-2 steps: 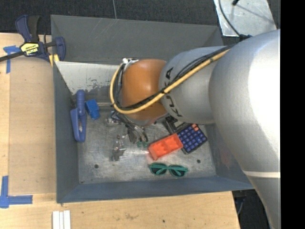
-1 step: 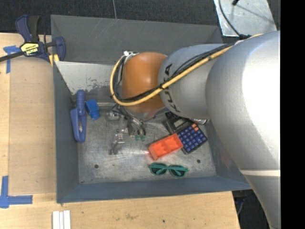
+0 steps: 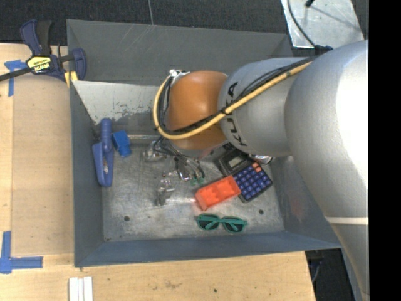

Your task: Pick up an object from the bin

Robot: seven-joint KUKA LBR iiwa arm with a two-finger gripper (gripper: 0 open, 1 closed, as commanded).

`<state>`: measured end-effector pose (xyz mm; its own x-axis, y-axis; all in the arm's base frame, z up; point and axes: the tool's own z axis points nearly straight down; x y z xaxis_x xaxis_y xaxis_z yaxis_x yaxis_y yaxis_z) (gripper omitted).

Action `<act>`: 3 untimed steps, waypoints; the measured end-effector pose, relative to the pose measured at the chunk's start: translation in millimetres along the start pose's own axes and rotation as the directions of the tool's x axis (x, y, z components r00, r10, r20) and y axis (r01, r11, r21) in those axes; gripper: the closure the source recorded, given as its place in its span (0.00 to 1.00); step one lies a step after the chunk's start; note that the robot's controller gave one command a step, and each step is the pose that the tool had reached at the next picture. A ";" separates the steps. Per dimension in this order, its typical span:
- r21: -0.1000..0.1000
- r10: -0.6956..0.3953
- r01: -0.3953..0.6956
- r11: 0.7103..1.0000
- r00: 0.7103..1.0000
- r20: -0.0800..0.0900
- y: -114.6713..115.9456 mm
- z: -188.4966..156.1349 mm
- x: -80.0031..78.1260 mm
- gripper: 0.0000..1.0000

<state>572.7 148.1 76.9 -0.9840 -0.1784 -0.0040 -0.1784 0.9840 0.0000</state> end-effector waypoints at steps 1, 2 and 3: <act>-0.005 0.121 -0.121 0.993 0.993 0.008 -20.6 1.7 19.1 0.00; -0.003 0.061 -0.061 0.998 0.998 0.015 -40.4 1.7 48.7 0.00; 0.000 0.043 -0.043 0.999 0.999 -0.006 -68.1 -18.0 78.5 0.00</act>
Offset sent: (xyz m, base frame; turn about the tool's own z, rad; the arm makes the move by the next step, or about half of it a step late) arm -0.0582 -0.0626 -0.0069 0.0291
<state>507.5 67.1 94.5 -0.9907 -0.1363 0.0023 -0.1363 0.9907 0.0003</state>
